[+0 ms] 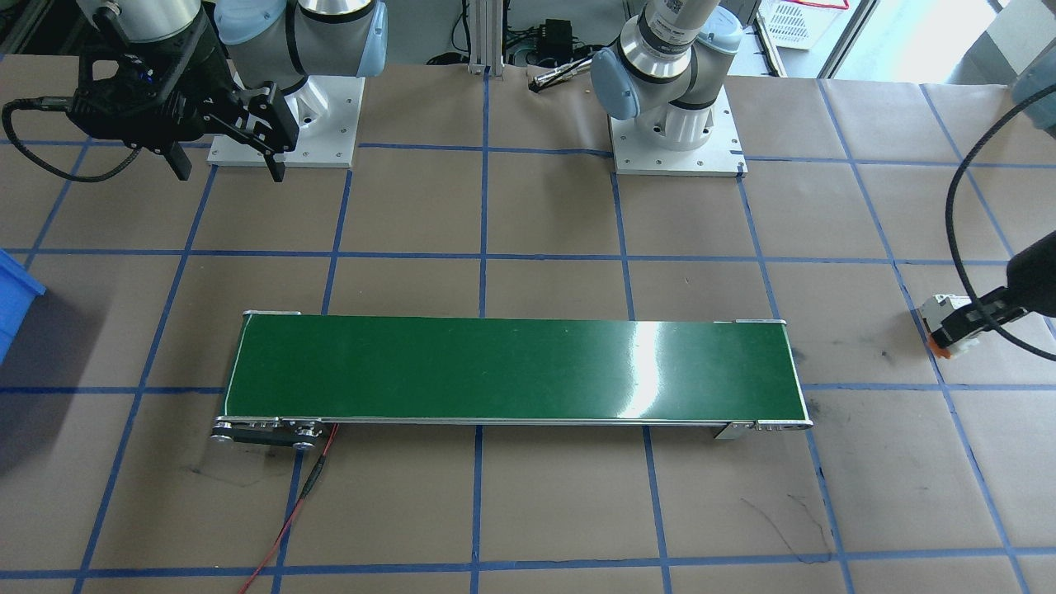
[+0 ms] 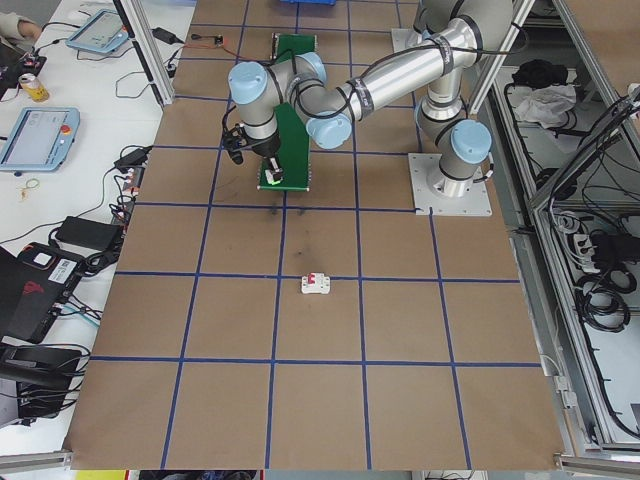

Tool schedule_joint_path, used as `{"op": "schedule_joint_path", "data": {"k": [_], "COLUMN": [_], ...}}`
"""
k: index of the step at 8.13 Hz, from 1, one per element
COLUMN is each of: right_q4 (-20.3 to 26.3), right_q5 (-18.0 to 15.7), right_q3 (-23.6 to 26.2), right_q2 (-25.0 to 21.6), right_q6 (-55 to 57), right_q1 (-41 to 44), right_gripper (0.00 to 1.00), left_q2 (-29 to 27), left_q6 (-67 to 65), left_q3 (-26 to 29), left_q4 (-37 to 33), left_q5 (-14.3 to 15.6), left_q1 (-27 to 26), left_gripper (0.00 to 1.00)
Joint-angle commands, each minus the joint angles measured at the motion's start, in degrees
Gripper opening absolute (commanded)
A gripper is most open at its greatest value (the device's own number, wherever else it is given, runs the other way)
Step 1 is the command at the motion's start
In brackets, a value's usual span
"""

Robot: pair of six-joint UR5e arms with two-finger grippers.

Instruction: Move button from left to right

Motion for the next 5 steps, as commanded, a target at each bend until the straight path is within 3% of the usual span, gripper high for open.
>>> {"op": "schedule_joint_path", "data": {"k": [1, 5], "right_q4": [0.0, 0.0], "right_q5": [0.0, 0.0], "right_q3": [0.0, 0.1], "right_q2": [0.0, 0.0], "right_q6": [0.0, 0.0], "right_q1": [0.0, 0.0], "right_gripper": [1.00, 1.00], "left_q2": [1.1, 1.8], "left_q6": [-12.5, -43.7], "left_q3": [-1.6, -3.9], "left_q4": [0.1, 0.1], "left_q5": [0.0, -1.3], "left_q1": [-6.1, -7.8], "left_gripper": [0.07, 0.07]}}
